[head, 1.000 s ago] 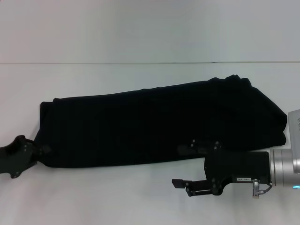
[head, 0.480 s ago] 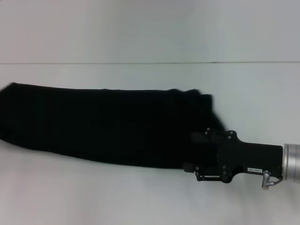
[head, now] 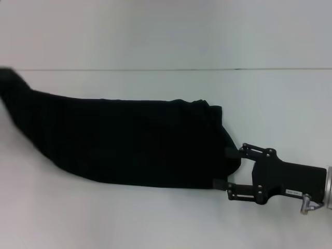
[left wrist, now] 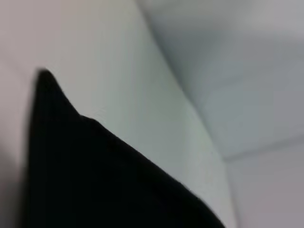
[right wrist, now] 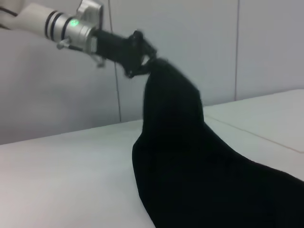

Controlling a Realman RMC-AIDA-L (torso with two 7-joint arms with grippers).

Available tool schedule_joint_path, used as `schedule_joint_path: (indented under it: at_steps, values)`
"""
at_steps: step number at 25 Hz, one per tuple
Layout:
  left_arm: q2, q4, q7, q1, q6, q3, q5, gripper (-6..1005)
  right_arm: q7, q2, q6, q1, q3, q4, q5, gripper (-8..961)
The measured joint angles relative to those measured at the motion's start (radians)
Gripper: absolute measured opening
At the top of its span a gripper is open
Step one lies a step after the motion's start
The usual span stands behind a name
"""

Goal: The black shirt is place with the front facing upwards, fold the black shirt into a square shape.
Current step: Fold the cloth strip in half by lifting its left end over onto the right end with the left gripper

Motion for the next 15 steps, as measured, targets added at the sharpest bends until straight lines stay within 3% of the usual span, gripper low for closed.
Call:
schedule_joint_path:
  at_steps: [4, 7, 11, 15]
  values:
    - [-0.035, -0.019, 0.015, -0.131, 0.034, 0.065, -0.004, 43, 0.0, 0.0, -0.001, -0.025, 0.011, 0.0, 0.0, 869]
    - [-0.074, -0.022, 0.019, -0.21, 0.04, 0.119, -0.004, 43, 0.0, -0.001, -0.002, -0.044, 0.021, 0.0, 0.0, 868]
    - [-0.162, -0.02, 0.035, -0.311, 0.034, 0.201, -0.005, 42, 0.0, -0.002, -0.009, -0.061, 0.028, 0.0, -0.001, 868]
    - [-0.278, -0.029, 0.06, -0.324, 0.001, 0.295, -0.005, 42, 0.0, 0.0, -0.012, -0.066, 0.031, 0.002, 0.0, 868]
